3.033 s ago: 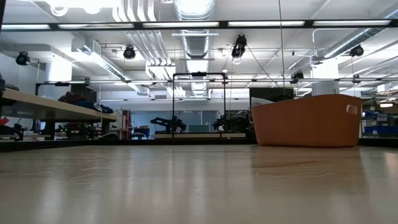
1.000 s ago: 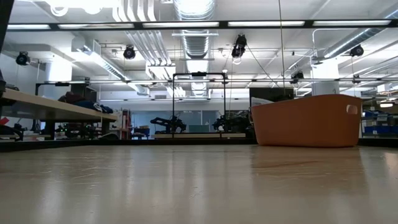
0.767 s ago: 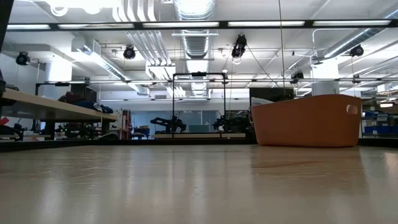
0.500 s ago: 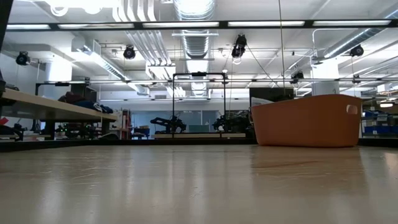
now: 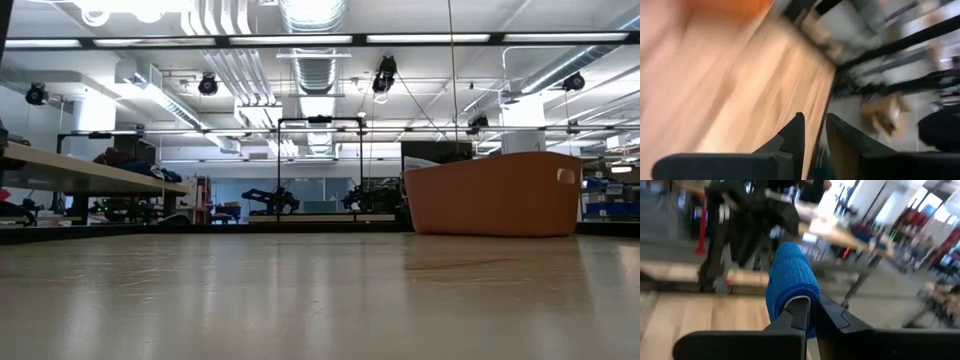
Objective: Roll bandage
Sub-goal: Roll the blue bandage
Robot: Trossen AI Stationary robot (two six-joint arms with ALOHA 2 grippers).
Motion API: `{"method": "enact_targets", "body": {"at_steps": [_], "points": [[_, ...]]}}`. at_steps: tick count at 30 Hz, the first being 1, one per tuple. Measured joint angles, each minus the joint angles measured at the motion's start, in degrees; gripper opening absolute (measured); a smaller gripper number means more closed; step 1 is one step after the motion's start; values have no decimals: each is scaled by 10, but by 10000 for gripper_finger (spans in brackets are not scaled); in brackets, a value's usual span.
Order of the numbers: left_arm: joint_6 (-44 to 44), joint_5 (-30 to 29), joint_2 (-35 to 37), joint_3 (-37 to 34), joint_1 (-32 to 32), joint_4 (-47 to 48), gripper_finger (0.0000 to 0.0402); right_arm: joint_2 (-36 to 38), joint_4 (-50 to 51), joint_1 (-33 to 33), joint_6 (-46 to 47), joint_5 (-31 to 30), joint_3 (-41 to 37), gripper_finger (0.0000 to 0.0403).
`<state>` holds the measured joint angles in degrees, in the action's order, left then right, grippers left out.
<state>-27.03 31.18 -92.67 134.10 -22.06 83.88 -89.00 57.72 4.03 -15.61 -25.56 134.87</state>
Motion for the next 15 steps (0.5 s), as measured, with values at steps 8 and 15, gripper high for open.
{"method": "enact_targets", "body": {"at_steps": [8, 15], "points": [[-78, 28, 45, -77, 72, 48, 52, -80, 130, 6, 150, 1, -3, 8], [-87, -37, 115, -215, 185, 56, 41, -155, 233, 66, 337, 2, -3, 8]]}}
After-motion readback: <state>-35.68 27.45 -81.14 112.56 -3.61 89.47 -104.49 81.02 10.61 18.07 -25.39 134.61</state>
